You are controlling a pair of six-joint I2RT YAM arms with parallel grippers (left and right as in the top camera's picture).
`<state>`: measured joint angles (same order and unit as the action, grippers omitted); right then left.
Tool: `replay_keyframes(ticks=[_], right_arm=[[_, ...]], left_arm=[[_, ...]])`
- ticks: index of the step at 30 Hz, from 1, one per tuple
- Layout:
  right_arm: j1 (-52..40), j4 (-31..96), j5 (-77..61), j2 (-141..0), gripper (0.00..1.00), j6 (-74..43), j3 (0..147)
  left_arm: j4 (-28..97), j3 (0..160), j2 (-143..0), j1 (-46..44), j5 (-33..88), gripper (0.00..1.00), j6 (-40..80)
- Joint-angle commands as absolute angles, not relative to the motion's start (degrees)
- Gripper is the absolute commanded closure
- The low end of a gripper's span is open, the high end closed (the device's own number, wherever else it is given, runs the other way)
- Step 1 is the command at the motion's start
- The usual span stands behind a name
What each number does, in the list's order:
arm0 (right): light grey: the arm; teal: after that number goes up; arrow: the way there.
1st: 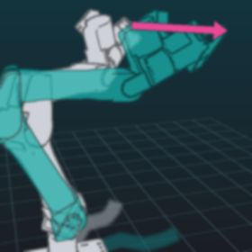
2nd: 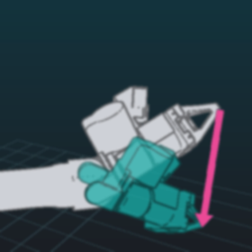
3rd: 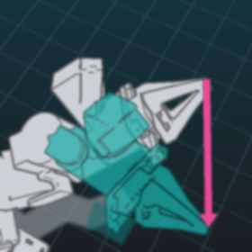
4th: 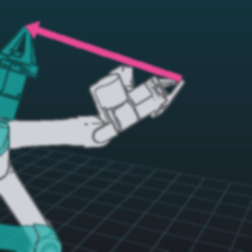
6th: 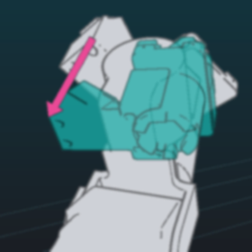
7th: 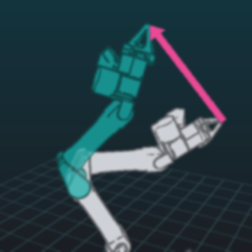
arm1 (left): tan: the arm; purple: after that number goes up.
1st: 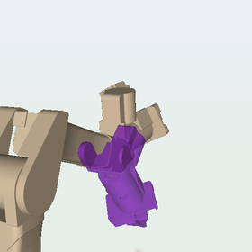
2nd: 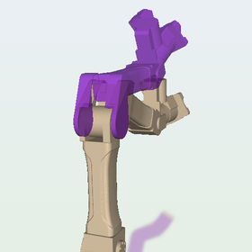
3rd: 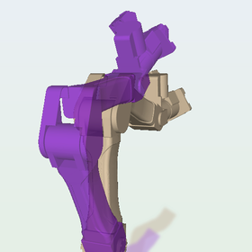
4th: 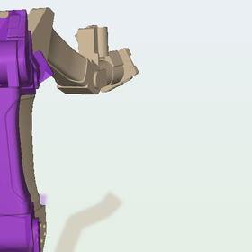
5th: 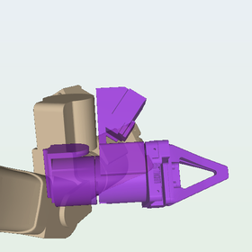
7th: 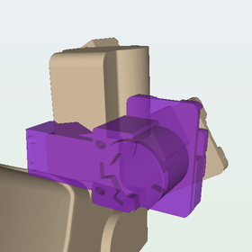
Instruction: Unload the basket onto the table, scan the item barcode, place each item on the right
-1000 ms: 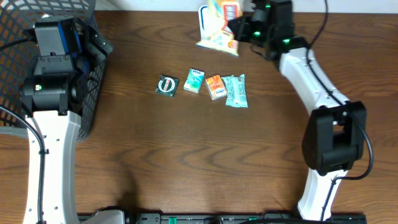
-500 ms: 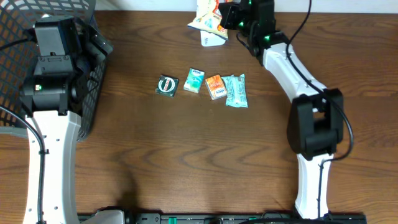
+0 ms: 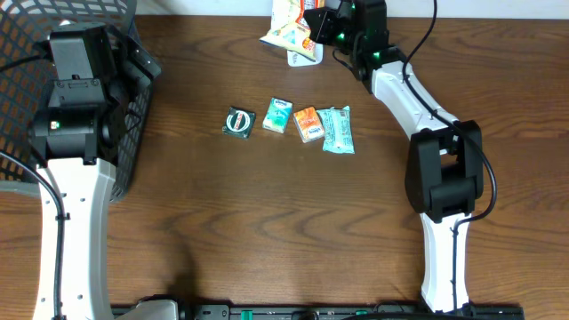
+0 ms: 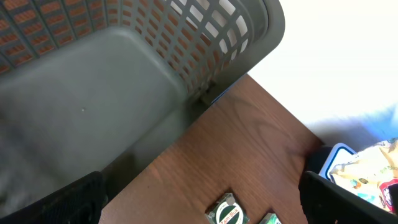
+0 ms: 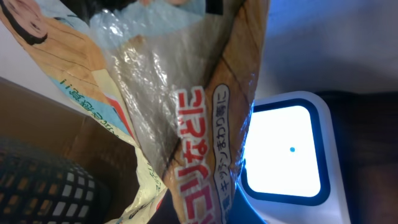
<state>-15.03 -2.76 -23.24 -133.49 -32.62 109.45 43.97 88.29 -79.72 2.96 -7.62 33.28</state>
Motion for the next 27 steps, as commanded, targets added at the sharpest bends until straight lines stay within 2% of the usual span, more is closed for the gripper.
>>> replay_keyframes(ticks=[1,7,13,17,22,25,26,27], right_arm=[[-12.5,-3.2,-24.8,-132.3,0.99,-32.5,111.7],[-4.5,3.2,-24.1,-128.7,0.99,-31.0,112.2],[6.3,20.9,-19.6,-125.4,0.99,-23.8,112.2],[14.0,31.4,-17.6,-125.4,0.99,-23.7,112.2],[21.2,36.4,-17.7,-125.5,0.99,-23.7,112.1],[24.4,38.7,-17.6,-125.5,0.92,-23.7,112.1],[25.1,39.4,-17.5,-125.5,0.86,-23.7,112.1],[25.8,40.2,-17.5,-125.5,0.75,-23.7,112.0]], left_arm=[[44.2,88.4,-79.4,3.2,-7.7,0.02,34.0],[44.2,88.4,-79.4,3.2,-7.7,0.02,34.0],[44.2,88.4,-79.4,3.2,-7.7,0.02,34.0],[44.2,88.4,-79.4,3.2,-7.7,0.02,34.0],[44.2,88.4,-79.4,3.2,-7.7,0.02,34.0],[44.2,88.4,-79.4,3.2,-7.7,0.02,34.0],[44.2,88.4,-79.4,3.2,-7.7,0.02,34.0],[44.2,88.4,-79.4,3.2,-7.7,0.02,34.0]])
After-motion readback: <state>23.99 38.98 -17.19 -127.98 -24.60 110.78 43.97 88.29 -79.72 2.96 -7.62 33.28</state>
